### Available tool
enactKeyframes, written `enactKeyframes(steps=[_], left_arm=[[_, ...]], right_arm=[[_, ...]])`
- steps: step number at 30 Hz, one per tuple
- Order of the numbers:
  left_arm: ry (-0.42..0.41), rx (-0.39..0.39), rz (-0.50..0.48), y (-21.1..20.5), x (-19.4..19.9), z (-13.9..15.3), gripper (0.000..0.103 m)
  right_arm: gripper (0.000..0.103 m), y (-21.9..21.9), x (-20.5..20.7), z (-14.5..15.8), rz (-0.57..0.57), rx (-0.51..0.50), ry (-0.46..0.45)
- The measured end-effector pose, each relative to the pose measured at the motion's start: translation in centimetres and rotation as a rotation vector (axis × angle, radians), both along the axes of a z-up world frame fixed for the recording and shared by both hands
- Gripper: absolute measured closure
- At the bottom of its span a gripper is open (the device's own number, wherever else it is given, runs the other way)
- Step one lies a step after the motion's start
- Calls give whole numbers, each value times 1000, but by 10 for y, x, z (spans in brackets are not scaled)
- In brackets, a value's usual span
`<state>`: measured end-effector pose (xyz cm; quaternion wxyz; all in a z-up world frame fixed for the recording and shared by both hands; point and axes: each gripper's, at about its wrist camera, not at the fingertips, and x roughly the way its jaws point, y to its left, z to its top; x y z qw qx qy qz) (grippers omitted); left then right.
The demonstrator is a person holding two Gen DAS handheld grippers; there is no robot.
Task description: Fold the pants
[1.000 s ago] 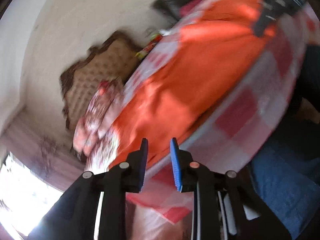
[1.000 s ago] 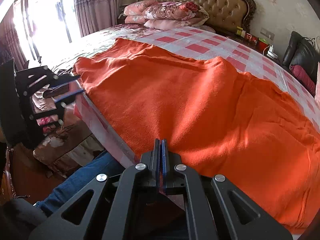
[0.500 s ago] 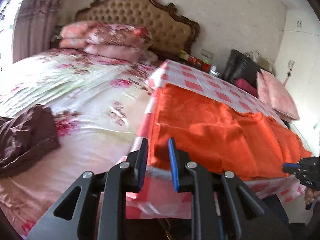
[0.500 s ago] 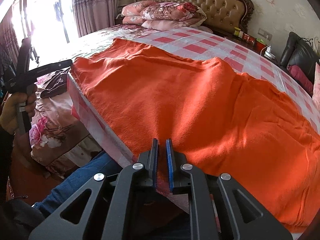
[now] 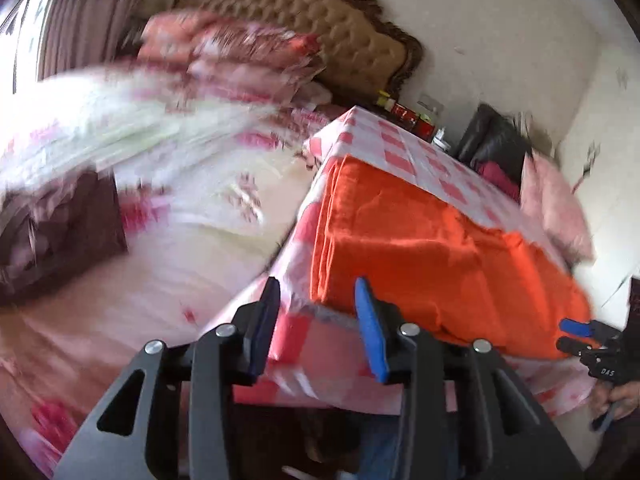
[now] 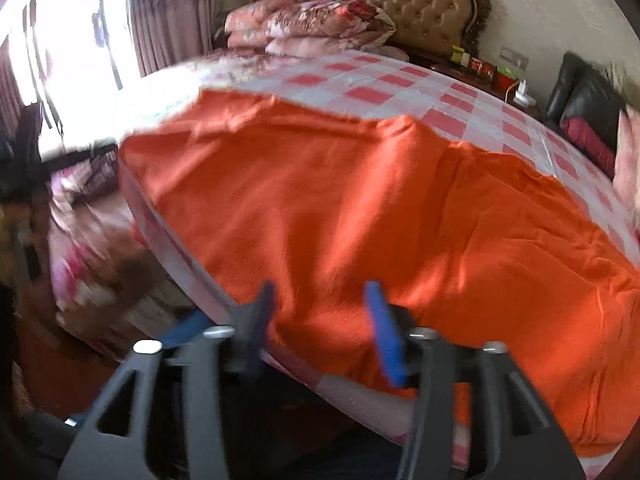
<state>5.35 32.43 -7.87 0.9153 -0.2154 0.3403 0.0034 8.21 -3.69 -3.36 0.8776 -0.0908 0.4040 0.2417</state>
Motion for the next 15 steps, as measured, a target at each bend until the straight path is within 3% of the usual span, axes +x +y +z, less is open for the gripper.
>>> enactKeyframes(steps=[3, 5, 11, 13, 15], left_arm=[[24, -134, 5, 7, -3, -11, 65], [35, -251, 6, 12, -3, -19, 65], [38, -535, 3, 29, 3, -39, 67], [49, -592, -6, 29, 8, -46, 67], [59, -602, -9, 28, 11, -49, 69]], right_arm=[[38, 13, 26, 28, -8, -48, -62], [38, 40, 53, 37, 83, -81, -63], [38, 146, 125, 30, 253, -195, -48], [38, 175, 140, 18, 285, -222, -31], [43, 198, 153, 5, 304, -237, -7]])
